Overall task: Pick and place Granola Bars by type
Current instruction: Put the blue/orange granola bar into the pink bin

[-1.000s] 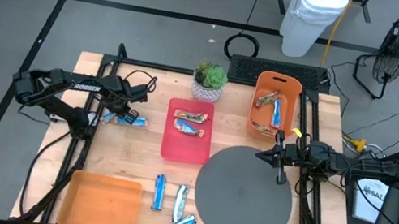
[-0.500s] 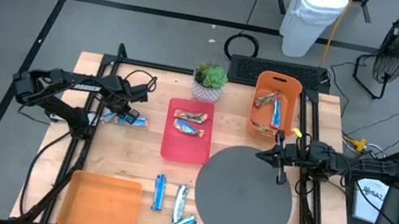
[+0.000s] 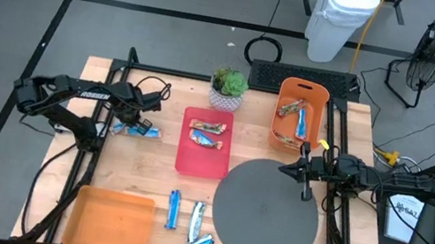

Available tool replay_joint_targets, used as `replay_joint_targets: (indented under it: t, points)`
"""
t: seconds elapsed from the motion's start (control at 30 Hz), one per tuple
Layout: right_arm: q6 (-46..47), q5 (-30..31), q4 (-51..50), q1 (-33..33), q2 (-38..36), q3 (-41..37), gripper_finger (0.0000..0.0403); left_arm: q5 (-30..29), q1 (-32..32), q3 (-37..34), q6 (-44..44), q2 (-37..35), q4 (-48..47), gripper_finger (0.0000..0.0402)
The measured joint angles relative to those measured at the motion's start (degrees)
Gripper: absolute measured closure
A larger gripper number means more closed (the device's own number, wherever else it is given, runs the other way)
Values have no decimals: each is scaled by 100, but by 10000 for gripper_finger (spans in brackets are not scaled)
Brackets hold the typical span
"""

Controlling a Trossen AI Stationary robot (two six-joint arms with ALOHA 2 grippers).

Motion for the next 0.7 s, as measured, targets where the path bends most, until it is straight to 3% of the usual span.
replay_joint_targets:
  t: [0.7]
  points:
    - [-1, 0, 0, 2, -1, 0, 403, -4, -2, 0, 55, -2, 22, 396]
